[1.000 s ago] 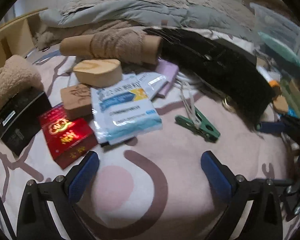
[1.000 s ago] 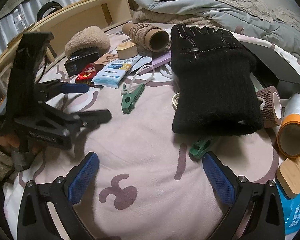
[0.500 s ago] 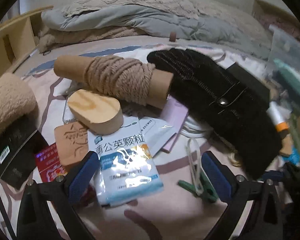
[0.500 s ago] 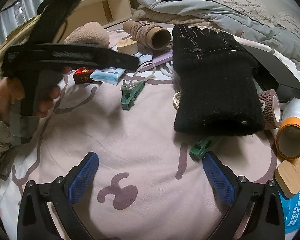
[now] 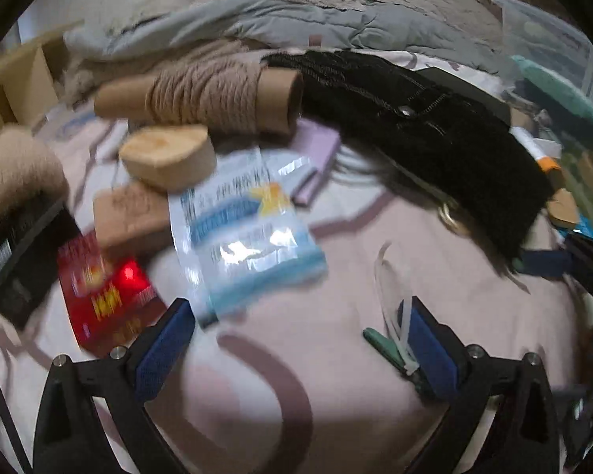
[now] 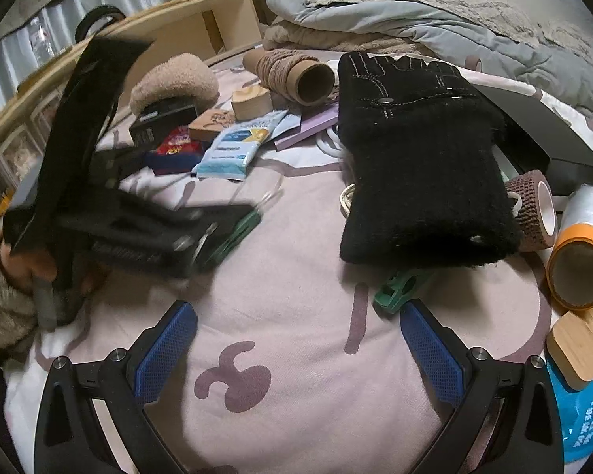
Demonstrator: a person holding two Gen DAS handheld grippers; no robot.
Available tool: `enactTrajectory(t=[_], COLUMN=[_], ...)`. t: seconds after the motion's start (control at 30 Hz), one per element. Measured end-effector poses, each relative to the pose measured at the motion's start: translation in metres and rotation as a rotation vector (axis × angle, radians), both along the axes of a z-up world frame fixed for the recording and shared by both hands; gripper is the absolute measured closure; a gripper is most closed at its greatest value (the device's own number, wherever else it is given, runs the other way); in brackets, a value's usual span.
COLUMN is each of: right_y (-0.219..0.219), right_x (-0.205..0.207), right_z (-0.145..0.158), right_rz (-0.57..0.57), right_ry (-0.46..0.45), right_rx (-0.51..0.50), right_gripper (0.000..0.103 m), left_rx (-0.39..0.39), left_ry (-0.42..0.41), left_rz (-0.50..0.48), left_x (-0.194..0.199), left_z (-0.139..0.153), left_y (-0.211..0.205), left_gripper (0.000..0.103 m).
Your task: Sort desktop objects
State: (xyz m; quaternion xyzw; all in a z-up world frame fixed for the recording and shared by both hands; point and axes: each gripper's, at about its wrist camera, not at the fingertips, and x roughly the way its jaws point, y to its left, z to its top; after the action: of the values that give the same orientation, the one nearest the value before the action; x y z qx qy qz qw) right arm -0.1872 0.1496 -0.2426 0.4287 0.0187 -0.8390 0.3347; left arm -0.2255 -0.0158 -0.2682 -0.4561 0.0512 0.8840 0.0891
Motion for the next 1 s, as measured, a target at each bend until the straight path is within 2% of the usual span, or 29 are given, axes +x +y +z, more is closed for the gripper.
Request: enactTrajectory(t=[0.07,0.2,0.37,0.57,0.73,1.0], right_y=[0.006,0.017,0.021,0.019,0.008,-0.013], right_x=[-0.003,-0.005,-0.008,-0.029,-0.043,-0.020], right_z=[0.002,0.004,0.014,0.015,0.011,0.013], right_rz=[-0.005,-0.025,-0.059,-0.075,-0.044,0.110], right_ry=[-0.013,-0.035,-0.019,-0.033,-0.060,-0.075], right_rx=[-0.049,-0.120,-0.122,-0.085,-0.070,-0.107], right_gripper=[0.000,0.000,0.000,0.000,0.000,0.000], left_rx=[0.016,-0.014,-0.006,0.019,0.033,0.057], left_ry=[0.000,0.026,0.035,0.033,0.034,0.047], left_rz=[0.001,-0.018,-0.021,-0.017,-0.017,0.041], left_x=[0.011,0.032,0.051,0.061,0.071,0.082], left_z=[0.001,0.001,0.002,0.003,0.004,0.008], left_y=[-0.002,0.003,0.002,-0.002,-0.006,-0.022], left_gripper=[0.000,0.000,0.000,0.000,0.000,0.000])
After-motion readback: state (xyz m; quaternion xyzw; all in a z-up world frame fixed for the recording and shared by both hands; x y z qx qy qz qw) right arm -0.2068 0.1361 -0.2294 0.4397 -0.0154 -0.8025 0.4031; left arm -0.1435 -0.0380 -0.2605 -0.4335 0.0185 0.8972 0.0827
